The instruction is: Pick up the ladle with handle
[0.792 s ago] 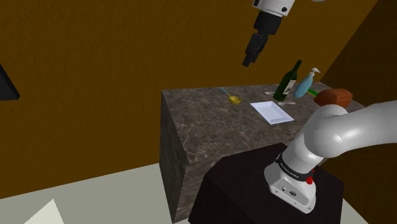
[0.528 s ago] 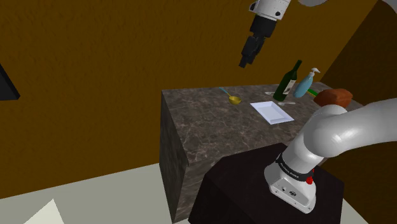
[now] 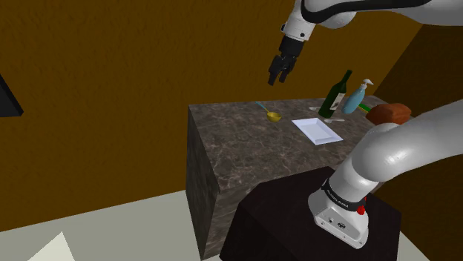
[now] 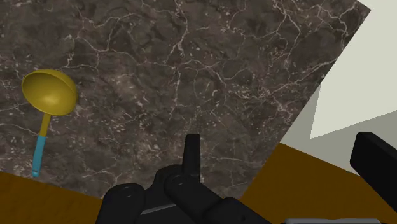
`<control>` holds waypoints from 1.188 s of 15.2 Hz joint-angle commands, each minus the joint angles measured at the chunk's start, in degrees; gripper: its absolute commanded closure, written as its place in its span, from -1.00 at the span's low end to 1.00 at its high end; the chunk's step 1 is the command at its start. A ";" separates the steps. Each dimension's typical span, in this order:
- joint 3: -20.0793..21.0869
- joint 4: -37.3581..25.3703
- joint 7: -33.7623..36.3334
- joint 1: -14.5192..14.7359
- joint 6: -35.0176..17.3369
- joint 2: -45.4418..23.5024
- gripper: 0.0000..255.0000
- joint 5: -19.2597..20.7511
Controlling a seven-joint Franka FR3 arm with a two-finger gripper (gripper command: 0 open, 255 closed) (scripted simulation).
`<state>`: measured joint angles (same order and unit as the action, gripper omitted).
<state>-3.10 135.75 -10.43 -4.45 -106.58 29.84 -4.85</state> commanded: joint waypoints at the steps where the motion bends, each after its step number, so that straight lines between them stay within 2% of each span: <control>1: -1.18 0.07 -0.45 -0.89 -2.68 -2.95 -1.00 0.13; 10: -6.51 -4.03 -3.15 -4.19 -12.45 -18.76 -1.00 -1.30; 18: -10.36 -11.15 -6.68 -7.25 -18.25 -34.02 -1.00 -5.75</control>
<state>-13.04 126.41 -16.59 -11.27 -124.46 -1.68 -9.80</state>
